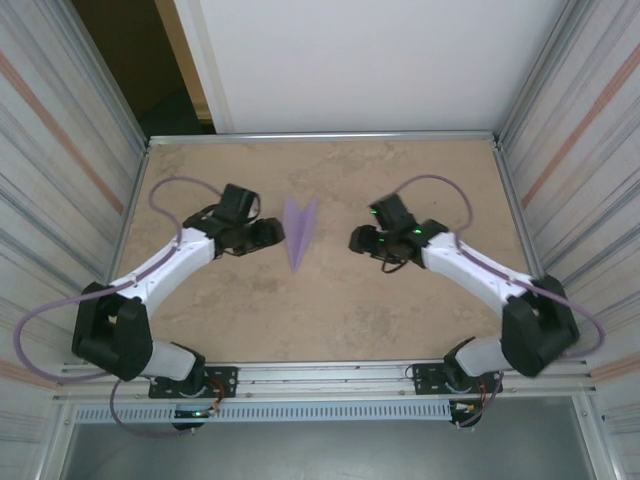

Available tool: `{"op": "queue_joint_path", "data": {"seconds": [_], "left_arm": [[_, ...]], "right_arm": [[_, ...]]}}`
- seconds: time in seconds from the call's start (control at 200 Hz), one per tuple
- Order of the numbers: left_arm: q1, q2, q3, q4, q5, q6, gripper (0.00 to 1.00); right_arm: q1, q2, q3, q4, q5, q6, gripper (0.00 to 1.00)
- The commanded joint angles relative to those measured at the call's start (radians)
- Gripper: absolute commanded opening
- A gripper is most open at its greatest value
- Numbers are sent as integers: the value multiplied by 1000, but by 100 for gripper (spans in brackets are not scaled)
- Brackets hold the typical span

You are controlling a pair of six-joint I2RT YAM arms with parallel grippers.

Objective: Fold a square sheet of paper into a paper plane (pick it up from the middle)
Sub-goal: Turn over the paper at the center of the table, then move the paper to the center of the table.

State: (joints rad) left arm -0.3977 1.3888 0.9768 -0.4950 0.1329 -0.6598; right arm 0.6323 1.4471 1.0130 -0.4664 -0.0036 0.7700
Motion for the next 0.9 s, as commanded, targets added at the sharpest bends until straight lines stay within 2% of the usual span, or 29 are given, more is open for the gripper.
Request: {"op": "queue_joint_path", "data": {"seconds": [0.0, 0.105, 0.21, 0.331, 0.496, 0.596, 0.752, 0.892], "left_arm": [[102, -65, -97, 71, 145, -65, 74], [202, -88, -182, 99, 217, -79, 83], [248, -117, -234, 111, 230, -73, 91], [260, -151, -255, 98, 213, -49, 99], [266, -173, -270, 92, 202, -26, 99], [266, -169, -274, 92, 207, -24, 99], [267, -155, -272, 95, 220, -20, 99], [268, -150, -264, 106, 240, -20, 99]], "right_arm": [[124, 164, 172, -88, 155, -48, 62], [230, 351, 380, -162, 237, -82, 61], [288, 509, 556, -211, 299, -94, 60], [306, 630, 707, -241, 322, -88, 59], [303, 753, 852, -271, 338, -85, 55], [295, 813, 959, -303, 342, -74, 49], [275, 861, 1029, -342, 356, -46, 38], [253, 857, 1041, -353, 340, -32, 16]]}}
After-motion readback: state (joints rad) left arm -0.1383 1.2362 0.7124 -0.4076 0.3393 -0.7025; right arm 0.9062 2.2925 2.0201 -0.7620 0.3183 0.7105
